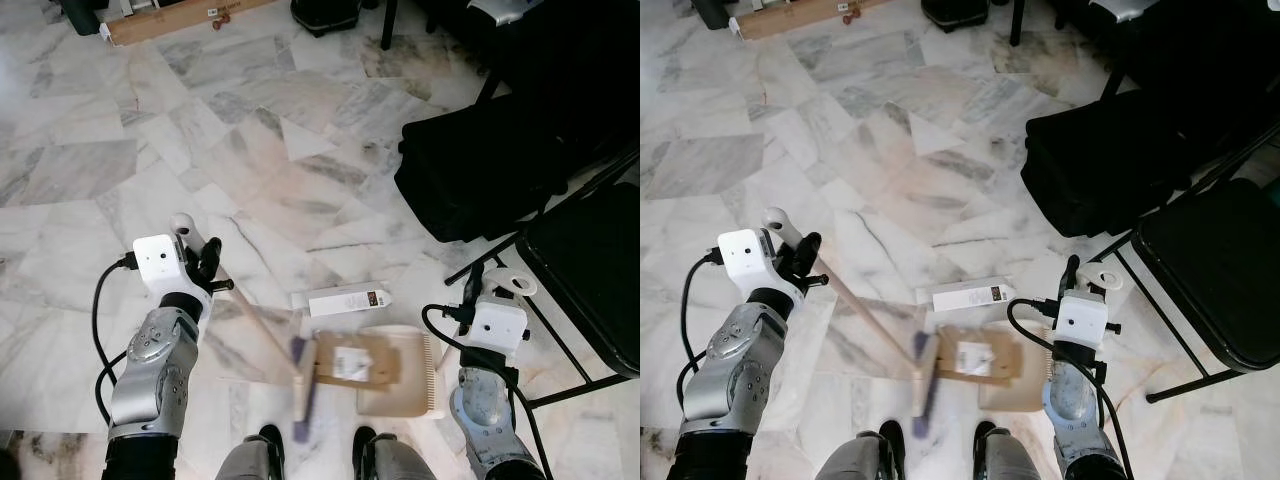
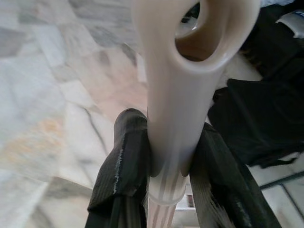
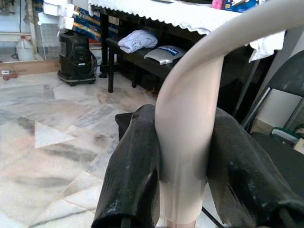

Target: Sweep floor

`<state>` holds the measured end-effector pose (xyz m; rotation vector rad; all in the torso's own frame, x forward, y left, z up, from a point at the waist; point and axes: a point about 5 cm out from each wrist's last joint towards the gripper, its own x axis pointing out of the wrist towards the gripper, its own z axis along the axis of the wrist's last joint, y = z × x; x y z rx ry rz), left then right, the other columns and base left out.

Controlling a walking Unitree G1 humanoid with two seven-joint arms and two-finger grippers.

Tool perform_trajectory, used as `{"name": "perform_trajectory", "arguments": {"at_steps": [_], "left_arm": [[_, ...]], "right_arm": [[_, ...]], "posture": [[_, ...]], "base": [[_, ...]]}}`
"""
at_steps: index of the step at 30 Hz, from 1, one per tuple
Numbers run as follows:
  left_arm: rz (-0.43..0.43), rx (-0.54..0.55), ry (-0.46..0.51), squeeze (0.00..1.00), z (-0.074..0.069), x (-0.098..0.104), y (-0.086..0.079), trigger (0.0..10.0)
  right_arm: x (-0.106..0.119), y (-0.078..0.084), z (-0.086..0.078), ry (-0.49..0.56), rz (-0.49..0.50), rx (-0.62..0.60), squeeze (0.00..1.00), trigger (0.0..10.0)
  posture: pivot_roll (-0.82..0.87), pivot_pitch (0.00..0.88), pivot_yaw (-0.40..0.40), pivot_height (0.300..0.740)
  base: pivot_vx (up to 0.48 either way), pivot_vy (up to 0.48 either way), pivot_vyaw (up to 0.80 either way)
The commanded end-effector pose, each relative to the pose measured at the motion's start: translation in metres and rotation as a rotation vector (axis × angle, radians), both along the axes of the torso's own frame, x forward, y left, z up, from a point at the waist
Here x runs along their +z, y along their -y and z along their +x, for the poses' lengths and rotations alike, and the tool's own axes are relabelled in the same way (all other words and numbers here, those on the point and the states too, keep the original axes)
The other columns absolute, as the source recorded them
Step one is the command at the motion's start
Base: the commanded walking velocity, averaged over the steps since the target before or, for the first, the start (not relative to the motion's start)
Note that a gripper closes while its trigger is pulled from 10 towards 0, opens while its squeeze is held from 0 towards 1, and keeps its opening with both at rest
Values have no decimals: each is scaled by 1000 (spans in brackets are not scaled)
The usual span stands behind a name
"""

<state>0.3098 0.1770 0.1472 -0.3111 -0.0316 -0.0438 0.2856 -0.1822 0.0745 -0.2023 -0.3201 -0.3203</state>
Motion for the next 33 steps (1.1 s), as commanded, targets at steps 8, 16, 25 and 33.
{"name": "perform_trajectory", "arguments": {"at_steps": [8, 16, 25, 33], "left_arm": [[-127, -54, 1, 0, 3, 7, 5, 10000], [-155, -80, 19, 0, 12, 13, 11, 10000], [-141, -89, 56, 0, 23, 22, 8, 10000], [-133, -97, 70, 0, 32, 23, 9, 10000]], "right_arm": [[-15, -6, 1, -106, 88, 13, 0, 10000], [18, -4, 26, 10, 244, 28, 0, 10000], [50, -2, 39, 139, 323, 59, 0, 10000], [55, 4, 41, 163, 339, 66, 0, 10000]], "posture": [[98, 322, 23, 740], [95, 244, 25, 740], [79, 147, 34, 740], [66, 70, 39, 740]], "base": [[0, 0, 0], [0, 0, 0], [0, 0, 0], [0, 0, 0]]}}
